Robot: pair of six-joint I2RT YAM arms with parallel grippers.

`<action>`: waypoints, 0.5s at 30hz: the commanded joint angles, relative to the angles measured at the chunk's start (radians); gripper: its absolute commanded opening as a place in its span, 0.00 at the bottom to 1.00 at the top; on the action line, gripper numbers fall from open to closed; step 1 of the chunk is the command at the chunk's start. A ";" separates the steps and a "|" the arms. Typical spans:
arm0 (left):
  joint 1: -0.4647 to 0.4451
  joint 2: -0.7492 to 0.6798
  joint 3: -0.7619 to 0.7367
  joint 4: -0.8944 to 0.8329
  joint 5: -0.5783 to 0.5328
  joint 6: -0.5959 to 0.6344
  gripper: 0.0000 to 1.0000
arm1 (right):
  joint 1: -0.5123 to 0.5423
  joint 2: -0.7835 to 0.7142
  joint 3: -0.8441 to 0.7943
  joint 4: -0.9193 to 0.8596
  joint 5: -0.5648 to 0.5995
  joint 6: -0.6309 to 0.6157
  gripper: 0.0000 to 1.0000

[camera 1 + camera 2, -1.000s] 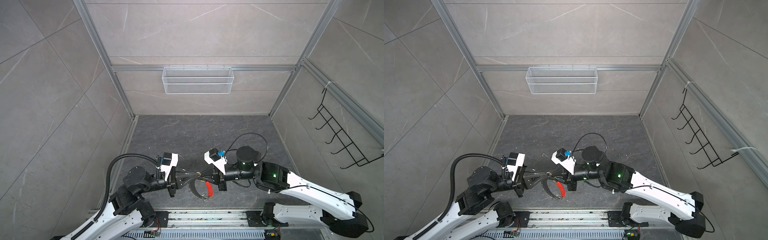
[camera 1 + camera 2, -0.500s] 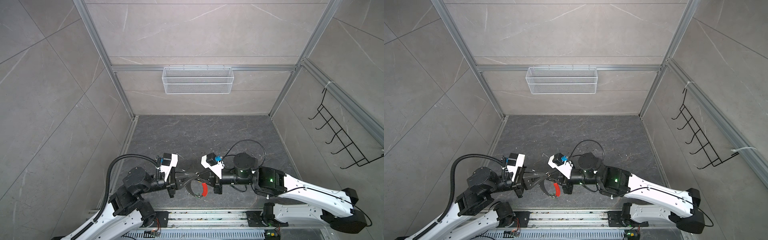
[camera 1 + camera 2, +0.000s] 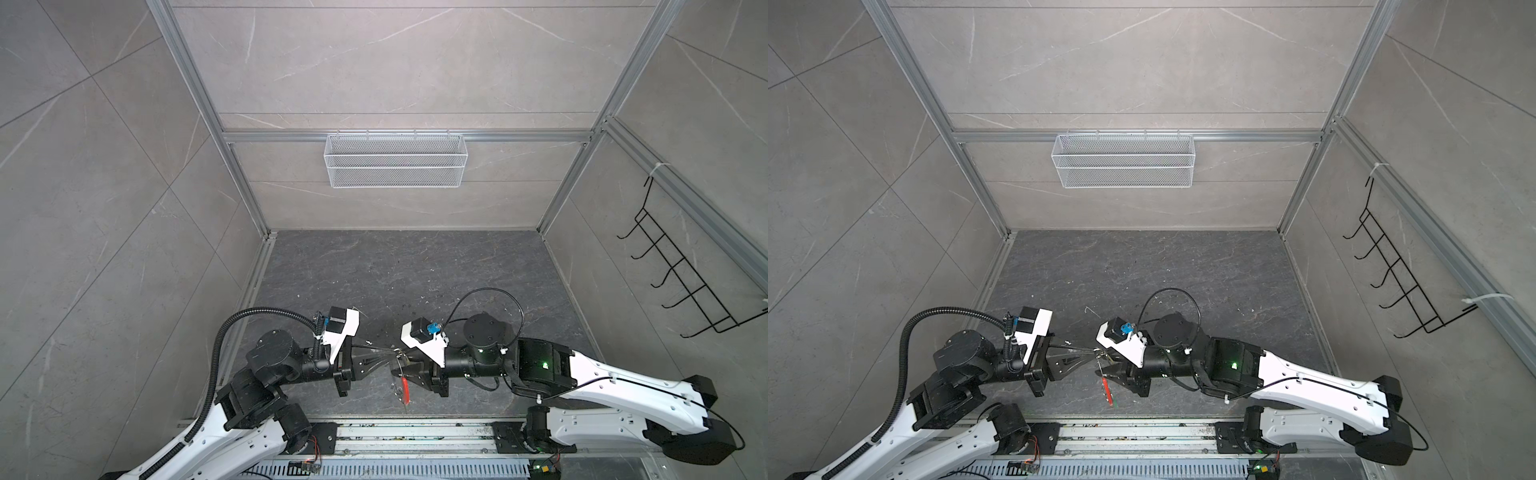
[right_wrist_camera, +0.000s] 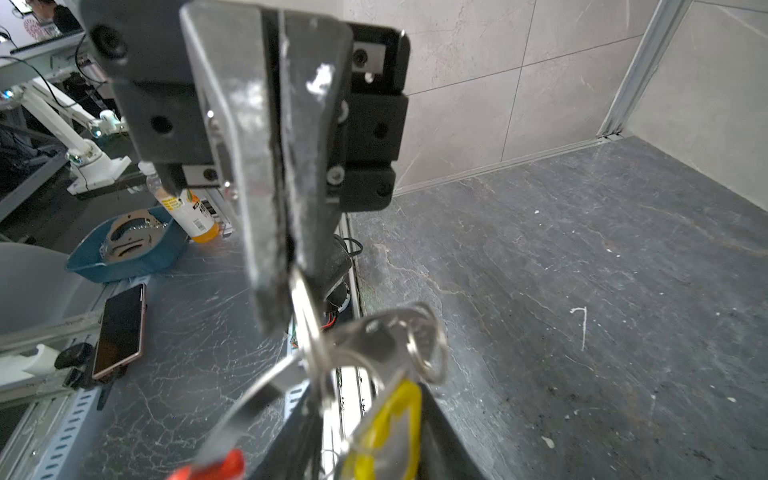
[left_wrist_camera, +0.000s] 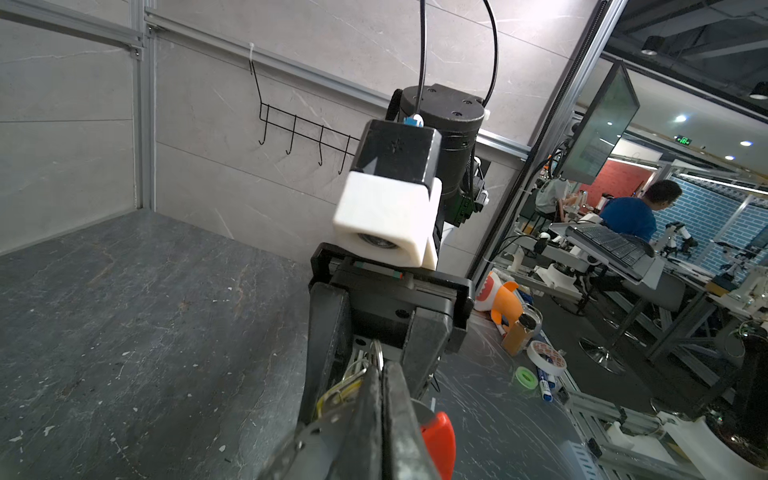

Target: Remove the keys from the keyring

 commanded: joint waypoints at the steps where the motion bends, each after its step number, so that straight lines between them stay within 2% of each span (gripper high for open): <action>1: -0.001 0.002 0.054 -0.018 0.030 0.044 0.00 | 0.005 -0.064 0.018 -0.074 -0.008 -0.004 0.41; 8: -0.001 0.019 0.071 -0.044 0.063 0.061 0.00 | 0.005 -0.145 0.061 -0.103 0.004 -0.017 0.46; 15: -0.001 0.034 0.071 -0.018 0.110 0.051 0.00 | 0.005 -0.088 0.102 0.001 -0.053 -0.005 0.47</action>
